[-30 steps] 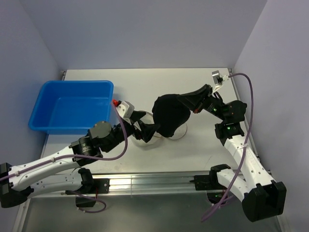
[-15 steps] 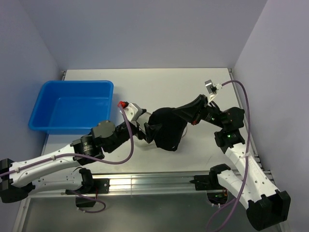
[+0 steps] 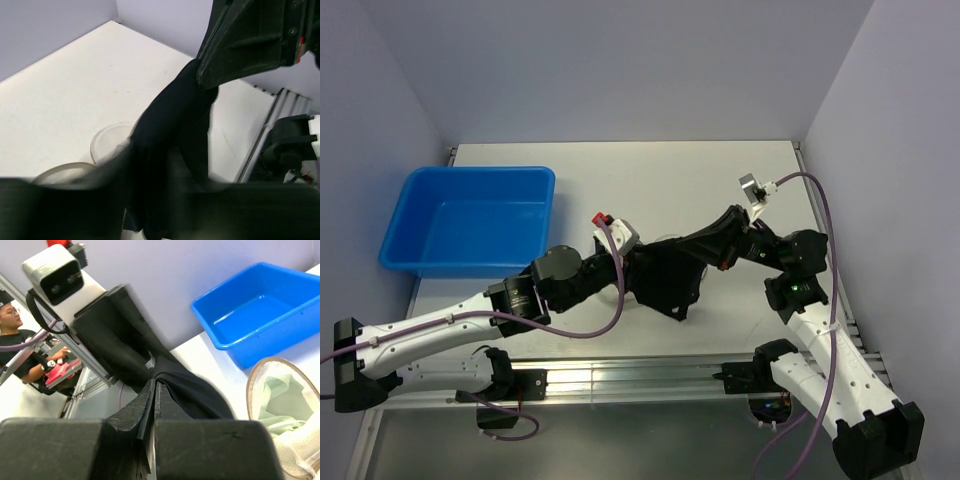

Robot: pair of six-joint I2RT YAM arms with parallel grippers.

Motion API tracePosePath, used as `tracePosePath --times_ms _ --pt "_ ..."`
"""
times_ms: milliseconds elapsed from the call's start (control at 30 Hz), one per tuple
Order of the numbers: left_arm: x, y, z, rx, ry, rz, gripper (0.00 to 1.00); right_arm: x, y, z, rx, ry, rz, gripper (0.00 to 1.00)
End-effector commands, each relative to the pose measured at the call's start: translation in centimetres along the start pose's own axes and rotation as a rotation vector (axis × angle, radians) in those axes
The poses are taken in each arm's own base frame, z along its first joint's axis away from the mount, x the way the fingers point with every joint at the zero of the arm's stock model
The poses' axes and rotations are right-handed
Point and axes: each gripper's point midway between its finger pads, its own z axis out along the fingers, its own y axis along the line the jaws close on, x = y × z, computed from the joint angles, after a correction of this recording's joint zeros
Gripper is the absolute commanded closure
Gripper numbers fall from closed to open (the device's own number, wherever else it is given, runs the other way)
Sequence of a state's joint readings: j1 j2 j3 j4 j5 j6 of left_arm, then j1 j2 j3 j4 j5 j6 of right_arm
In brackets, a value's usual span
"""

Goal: Place the bra in the laundry bag and zip it closed

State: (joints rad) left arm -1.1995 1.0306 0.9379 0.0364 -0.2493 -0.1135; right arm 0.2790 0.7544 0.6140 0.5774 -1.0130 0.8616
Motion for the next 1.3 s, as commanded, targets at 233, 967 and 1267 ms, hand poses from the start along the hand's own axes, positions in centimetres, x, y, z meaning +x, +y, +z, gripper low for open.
tracePosePath --times_ms 233,967,1267 --pt "-2.2 0.3 -1.9 -0.005 -0.081 -0.033 1.0 -0.4 -0.6 -0.3 0.097 0.004 -0.057 0.75" --pt "-3.2 -3.7 -5.1 0.229 -0.032 -0.161 1.0 4.9 2.5 0.5 -0.01 0.274 -0.214 0.0" --pt "-1.7 -2.6 -2.5 0.131 0.045 -0.14 1.0 6.1 0.6 0.7 0.1 0.294 -0.183 0.04"
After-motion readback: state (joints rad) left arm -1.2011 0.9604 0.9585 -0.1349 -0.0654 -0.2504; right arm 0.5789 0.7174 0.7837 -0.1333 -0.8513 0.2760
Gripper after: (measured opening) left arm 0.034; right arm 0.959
